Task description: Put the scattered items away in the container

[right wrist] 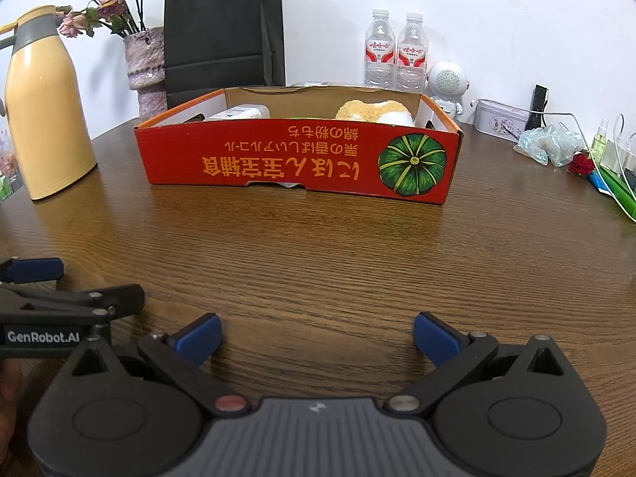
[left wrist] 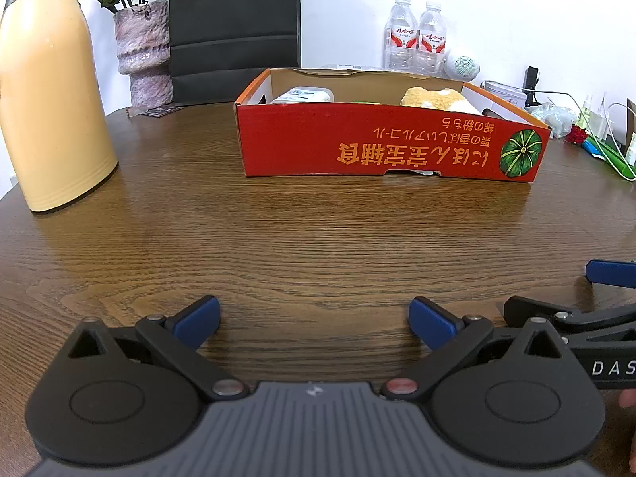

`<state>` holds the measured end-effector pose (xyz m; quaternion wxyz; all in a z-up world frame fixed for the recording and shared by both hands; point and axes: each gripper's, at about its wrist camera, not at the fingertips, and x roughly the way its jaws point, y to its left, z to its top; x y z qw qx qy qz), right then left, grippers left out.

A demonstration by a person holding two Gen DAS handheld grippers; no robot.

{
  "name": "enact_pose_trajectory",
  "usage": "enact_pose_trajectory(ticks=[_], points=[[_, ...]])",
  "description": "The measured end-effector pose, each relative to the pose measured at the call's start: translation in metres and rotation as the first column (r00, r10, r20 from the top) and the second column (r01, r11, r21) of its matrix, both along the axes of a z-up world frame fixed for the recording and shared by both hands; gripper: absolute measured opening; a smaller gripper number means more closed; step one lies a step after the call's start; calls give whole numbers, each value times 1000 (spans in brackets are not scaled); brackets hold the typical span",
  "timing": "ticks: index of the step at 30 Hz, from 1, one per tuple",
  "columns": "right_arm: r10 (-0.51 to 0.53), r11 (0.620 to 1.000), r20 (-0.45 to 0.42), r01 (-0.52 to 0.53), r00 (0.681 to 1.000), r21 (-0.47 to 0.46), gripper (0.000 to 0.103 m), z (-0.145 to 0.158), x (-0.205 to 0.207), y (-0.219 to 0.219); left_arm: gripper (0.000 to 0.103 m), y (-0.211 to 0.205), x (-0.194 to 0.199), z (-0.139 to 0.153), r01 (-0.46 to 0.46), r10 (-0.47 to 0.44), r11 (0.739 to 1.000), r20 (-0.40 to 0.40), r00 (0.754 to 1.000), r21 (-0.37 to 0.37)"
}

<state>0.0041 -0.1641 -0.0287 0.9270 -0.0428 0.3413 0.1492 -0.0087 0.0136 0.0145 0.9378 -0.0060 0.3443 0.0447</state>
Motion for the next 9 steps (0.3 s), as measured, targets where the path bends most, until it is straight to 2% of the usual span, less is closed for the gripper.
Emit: enact_pose_trajectory(ticks=[9], points=[[0, 1000, 0, 0, 1000, 0, 103, 0, 0, 0, 103, 0, 0, 0, 0, 0, 1000, 0, 1000, -1]])
